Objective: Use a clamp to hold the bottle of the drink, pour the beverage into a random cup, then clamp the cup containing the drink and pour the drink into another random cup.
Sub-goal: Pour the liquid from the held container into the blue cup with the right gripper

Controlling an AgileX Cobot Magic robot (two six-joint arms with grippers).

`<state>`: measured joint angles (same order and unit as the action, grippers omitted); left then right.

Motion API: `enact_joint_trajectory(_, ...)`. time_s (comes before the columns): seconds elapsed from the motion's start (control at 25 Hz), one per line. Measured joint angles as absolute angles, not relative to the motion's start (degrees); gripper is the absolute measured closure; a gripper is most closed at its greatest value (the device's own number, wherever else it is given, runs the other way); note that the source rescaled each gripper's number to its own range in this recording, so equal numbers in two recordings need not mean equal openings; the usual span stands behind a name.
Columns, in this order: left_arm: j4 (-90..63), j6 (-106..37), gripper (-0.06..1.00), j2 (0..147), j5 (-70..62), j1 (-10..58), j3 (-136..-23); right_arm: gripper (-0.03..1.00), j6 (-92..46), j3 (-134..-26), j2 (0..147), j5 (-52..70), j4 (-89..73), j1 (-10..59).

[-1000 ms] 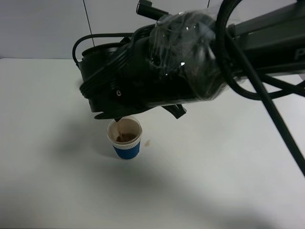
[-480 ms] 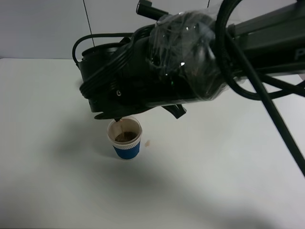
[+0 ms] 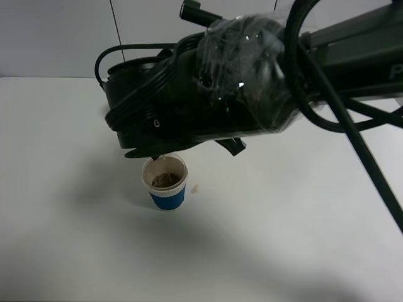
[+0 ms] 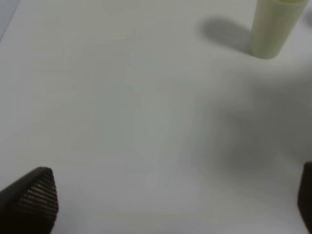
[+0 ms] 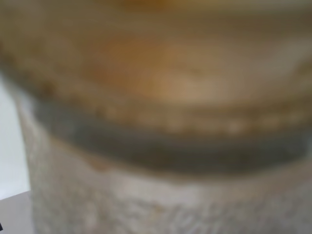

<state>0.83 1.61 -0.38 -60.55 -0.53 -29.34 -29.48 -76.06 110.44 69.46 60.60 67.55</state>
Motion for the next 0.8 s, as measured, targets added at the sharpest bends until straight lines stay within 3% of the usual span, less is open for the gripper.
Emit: enact_joint_trajectory(0.8, 0.83, 1.56, -0.06, -0.38, -60.55, -0.53, -29.34, 0.96, -29.48, -76.06, 110.44, 69.46, 64.69, 68.78)
